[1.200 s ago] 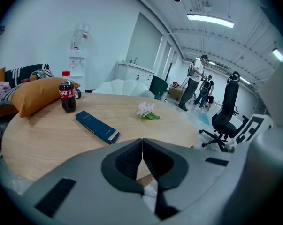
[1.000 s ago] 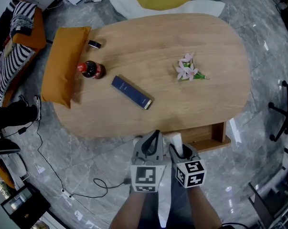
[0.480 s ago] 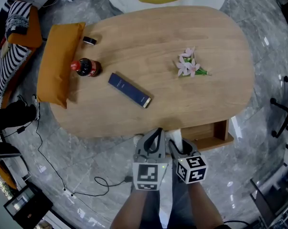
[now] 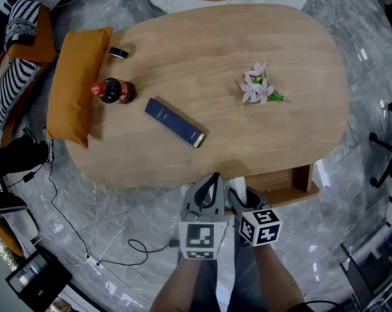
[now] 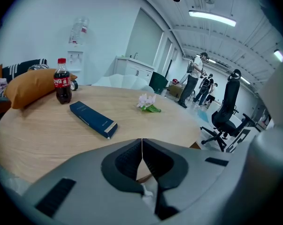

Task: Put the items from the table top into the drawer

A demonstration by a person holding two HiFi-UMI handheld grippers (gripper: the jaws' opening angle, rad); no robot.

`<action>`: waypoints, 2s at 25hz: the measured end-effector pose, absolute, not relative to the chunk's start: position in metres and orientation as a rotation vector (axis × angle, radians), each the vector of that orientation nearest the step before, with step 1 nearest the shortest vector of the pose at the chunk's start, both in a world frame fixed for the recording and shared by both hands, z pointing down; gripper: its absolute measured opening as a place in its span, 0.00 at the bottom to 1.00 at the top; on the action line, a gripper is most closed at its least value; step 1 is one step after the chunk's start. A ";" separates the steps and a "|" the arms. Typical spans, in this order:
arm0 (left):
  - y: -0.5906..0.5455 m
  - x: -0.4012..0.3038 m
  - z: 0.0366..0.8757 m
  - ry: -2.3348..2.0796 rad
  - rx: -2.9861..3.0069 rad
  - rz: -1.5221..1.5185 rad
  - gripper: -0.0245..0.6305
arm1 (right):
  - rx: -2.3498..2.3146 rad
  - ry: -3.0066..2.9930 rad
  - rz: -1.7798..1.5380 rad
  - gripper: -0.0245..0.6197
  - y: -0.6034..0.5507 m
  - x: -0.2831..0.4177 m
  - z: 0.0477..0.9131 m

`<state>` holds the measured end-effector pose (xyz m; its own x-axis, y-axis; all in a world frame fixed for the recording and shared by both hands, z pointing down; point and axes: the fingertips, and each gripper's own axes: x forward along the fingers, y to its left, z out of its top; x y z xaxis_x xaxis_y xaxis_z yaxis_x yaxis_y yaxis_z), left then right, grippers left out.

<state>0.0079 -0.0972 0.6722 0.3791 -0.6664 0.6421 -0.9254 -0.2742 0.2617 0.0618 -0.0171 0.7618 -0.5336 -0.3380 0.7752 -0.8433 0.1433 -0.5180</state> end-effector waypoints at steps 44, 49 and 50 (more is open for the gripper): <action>-0.091 0.013 0.674 -1.362 2.016 0.521 0.05 | 1.230 -1.765 1.421 0.63 -0.023 0.085 0.791; -0.092 0.012 0.672 -1.374 2.013 0.517 0.05 | 1.315 -1.740 1.442 0.72 -0.024 0.091 0.782; -0.093 0.012 0.671 -1.375 2.013 0.518 0.05 | 1.322 -1.744 1.446 0.73 -0.023 0.090 0.779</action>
